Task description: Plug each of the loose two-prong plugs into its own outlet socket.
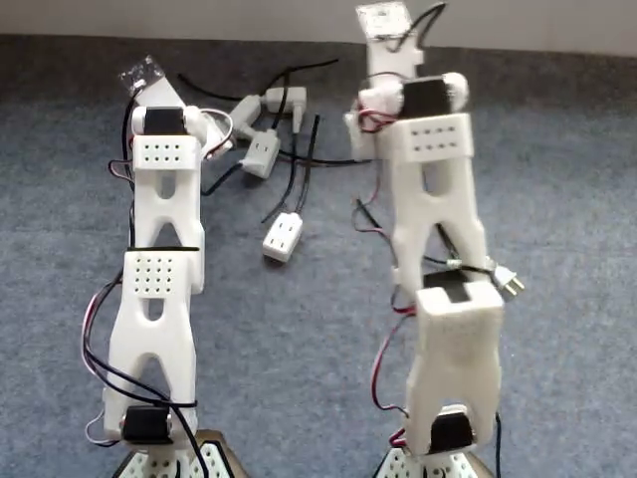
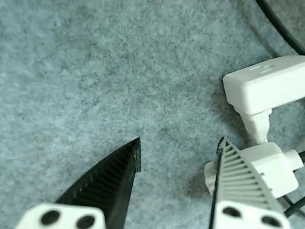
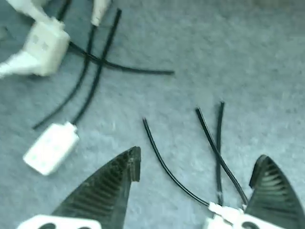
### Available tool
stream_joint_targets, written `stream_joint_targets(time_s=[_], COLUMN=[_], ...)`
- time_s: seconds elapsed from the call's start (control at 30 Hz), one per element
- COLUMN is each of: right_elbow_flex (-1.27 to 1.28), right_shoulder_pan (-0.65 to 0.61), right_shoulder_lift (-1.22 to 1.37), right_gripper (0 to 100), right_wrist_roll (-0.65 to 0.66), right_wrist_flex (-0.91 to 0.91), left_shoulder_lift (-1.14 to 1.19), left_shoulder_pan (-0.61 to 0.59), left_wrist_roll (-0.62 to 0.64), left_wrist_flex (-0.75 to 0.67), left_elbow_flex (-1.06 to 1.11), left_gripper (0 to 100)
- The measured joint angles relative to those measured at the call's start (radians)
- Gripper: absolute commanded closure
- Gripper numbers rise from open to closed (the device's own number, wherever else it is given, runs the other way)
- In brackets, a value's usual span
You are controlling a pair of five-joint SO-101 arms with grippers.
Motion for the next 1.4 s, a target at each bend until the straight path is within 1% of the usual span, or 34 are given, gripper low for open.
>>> stream_joint_targets(time_s=[0.13,0.27,0.37,0.5,0.63,0.73,0.87,0.97,1.1,1.17,1.23,1.33,1.4], right_elbow_flex=[0.361,0.666,0.818,0.918,0.922,0.922,0.922,0.922,0.927,0.947,0.985,1.010,1.022], right_shoulder_pan=[0.078,0.195,0.299,0.433,0.519,0.535,0.516,0.468,0.425,0.416,0.413,0.410,0.408], right_shoulder_lift=[-0.209,-0.370,-0.422,-0.416,-0.316,-0.238,-0.209,-0.210,-0.210,-0.201,-0.178,-0.163,-0.130], right_gripper=[64.5,64.5,64.5,64.5,64.5,64.5,64.5,64.5,64.6,67.4,73.6,82.4,85.2], right_wrist_roll=[0.259,0.546,0.721,0.882,0.951,0.993,0.999,0.999,0.999,0.999,0.999,1.000,0.994], right_wrist_flex=[0.000,0.000,0.000,-0.009,-0.115,-0.176,-0.198,-0.199,-0.281,-0.347,-0.388,-0.422,-0.440], left_shoulder_lift=[0.000,0.000,0.000,0.000,0.000,0.000,0.000,0.000,0.000,0.000,0.000,0.000,0.000], left_shoulder_pan=[0.000,0.000,0.000,0.000,0.000,0.000,0.000,0.000,0.000,0.000,0.000,0.000,0.000], left_wrist_roll=[0.000,0.000,0.000,0.000,0.000,0.000,0.000,0.000,0.000,0.000,0.000,0.000,0.000], left_wrist_flex=[0.000,-0.003,-0.003,-0.003,-0.003,-0.003,-0.003,-0.003,-0.003,-0.003,-0.003,-0.003,-0.003], left_elbow_flex=[0.000,0.000,0.000,0.000,0.000,0.000,0.000,0.000,0.000,0.000,0.000,0.000,0.000], left_gripper=[74,74,74,74,74,74,74,74,74,74,74,74,74])
